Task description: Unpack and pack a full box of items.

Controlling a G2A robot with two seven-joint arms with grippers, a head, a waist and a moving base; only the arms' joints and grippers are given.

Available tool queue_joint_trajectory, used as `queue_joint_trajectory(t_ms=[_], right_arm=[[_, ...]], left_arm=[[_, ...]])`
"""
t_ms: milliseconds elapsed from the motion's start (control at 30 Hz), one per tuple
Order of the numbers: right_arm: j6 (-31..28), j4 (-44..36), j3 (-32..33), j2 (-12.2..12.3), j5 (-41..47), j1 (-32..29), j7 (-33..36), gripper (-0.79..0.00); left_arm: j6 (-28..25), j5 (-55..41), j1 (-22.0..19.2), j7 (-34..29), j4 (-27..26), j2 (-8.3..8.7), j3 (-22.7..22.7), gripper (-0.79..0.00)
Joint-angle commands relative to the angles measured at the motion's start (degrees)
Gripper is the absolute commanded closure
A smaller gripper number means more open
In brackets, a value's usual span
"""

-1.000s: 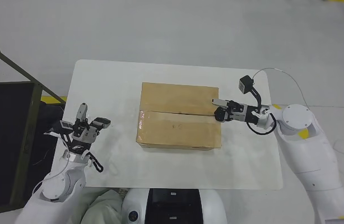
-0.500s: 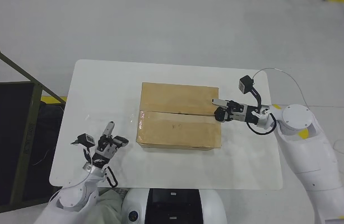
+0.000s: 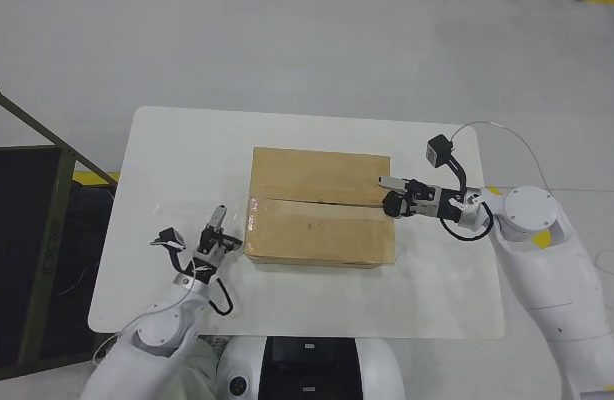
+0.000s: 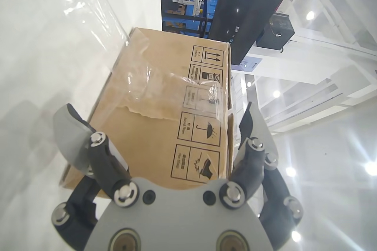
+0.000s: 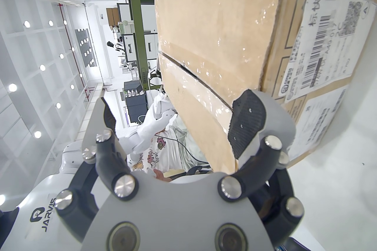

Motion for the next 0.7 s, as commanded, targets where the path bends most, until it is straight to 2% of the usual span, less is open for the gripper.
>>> queue_joint_trajectory(t_ms=[0,300,333,367,400,433,500,567,667], right_arm=[[0.00,0.00,0.00,0.00,0.00,0.00,0.00,-0.785],[0.00,0.00,0.00,0.00,0.00,0.00,0.00,-0.785],[0.00,0.00,0.00,0.00,0.00,0.00,0.00,-0.785],[0.00,0.00,0.00,0.00,0.00,0.00,0.00,-0.785],[0.00,0.00,0.00,0.00,0.00,0.00,0.00,-0.785],[0.00,0.00,0.00,0.00,0.00,0.00,0.00,-0.785],[0.00,0.00,0.00,0.00,0.00,0.00,0.00,-0.785],[0.00,0.00,0.00,0.00,0.00,0.00,0.00,-0.785],[0.00,0.00,0.00,0.00,0.00,0.00,0.00,-0.785]], left_arm=[[0.20,-0.63,-1.37,0.11,0.98,-0.31,0.46,-0.785],[1.79,-1.65,-5.39,0.68,3.56,-1.42,1.64,-0.785],[1.87,-1.71,-5.71,0.80,3.79,-1.52,1.66,-0.671],[1.94,-1.67,-5.99,0.97,4.00,-1.63,1.67,-0.622],[2.01,-1.71,-6.24,1.20,4.19,-1.73,1.67,-0.616],[2.15,-1.80,-6.48,1.36,4.37,-1.84,1.69,-0.616],[2.33,-1.96,-6.97,1.45,4.75,-2.03,1.69,-0.708],[2.39,-2.21,-7.38,1.55,5.08,-2.22,1.59,-0.754],[1.82,-2.65,-7.63,1.81,5.35,-2.47,1.20,-0.763]])
